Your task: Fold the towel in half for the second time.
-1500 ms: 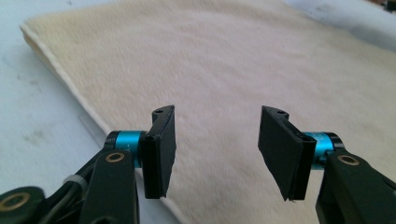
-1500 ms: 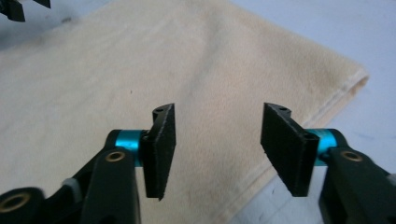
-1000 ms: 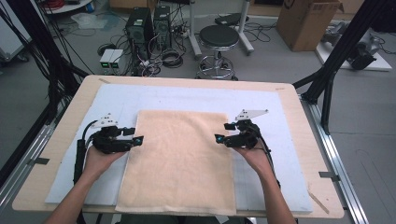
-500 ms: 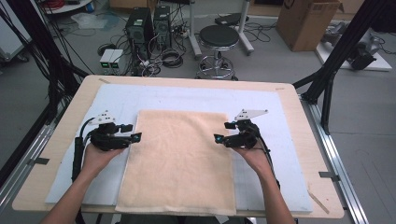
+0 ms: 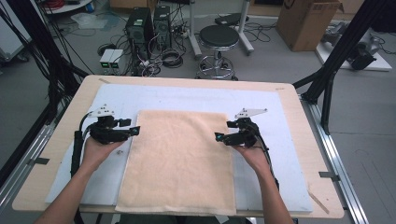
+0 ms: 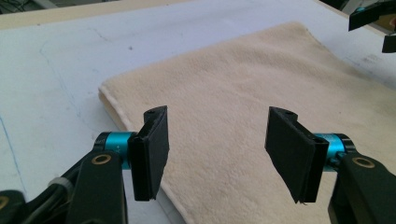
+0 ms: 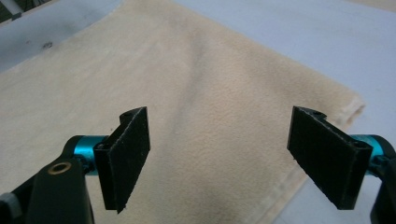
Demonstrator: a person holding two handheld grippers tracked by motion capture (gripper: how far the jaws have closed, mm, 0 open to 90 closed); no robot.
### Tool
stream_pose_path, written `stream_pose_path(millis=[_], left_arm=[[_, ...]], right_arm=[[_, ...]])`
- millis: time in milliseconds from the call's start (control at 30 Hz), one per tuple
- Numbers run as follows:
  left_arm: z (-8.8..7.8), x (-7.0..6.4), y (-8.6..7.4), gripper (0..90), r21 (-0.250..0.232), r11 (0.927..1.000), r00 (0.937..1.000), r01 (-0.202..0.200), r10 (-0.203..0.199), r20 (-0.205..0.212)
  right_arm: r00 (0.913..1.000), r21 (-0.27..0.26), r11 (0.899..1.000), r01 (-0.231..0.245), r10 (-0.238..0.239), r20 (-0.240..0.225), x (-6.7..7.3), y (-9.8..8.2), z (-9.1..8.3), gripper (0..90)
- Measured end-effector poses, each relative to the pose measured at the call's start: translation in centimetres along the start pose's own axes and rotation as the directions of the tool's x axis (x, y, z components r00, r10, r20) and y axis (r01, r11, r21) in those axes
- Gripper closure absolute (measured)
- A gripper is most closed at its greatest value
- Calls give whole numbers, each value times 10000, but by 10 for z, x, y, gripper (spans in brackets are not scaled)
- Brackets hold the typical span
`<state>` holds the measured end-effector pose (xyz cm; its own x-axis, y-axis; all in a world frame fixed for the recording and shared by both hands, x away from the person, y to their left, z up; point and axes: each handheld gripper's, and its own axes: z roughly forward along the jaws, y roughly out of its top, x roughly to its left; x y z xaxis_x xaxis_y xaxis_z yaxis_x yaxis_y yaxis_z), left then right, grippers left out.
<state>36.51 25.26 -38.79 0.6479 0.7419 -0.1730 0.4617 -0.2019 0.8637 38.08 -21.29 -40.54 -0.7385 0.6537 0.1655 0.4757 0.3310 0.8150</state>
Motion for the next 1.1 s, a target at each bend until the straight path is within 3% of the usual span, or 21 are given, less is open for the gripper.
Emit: stream_pose_path(millis=[233,433,567,633,700,800,867,967,1033,1100], left_arm=[[5,12,29,397,-4,10000,9994,-63,63,-348],[17,25,42,405,115,9998,9985,157,-150,-532],[28,33,38,430,235,9997,9957,49,-27,-922],[35,37,35,446,263,9996,9949,56,-30,-1007],[44,41,31,459,436,9990,9934,29,22,-1148],[56,48,25,458,704,9971,9914,302,-208,-1295],[64,53,20,426,812,9949,9857,602,-464,-1617],[73,60,14,430,858,9905,9801,1078,-914,-1761],[79,63,11,438,888,9872,9773,1323,-1149,-1779],[84,63,8,438,1006,9853,9789,1379,-1201,-1656]], right_arm=[[9993,248,9995,173,-180,313,-13,27,-11,207],[9976,414,9989,211,-237,648,-27,48,-3,209],[9960,434,9989,151,-189,873,-38,49,9,241],[9953,519,9984,-236,185,955,-47,45,17,241],[9938,697,9970,-340,263,1084,-54,40,24,242],[9923,932,9947,-429,316,1198,-58,35,36,254],[9919,972,9939,-516,397,1206,-60,33,41,259],[9901,1226,9907,-598,432,1338,-64,29,48,271],[9872,1429,9864,-819,606,1475,-67,26,50,273],[9858,1474,9839,-1010,790,1479,-71,23,52,280]])
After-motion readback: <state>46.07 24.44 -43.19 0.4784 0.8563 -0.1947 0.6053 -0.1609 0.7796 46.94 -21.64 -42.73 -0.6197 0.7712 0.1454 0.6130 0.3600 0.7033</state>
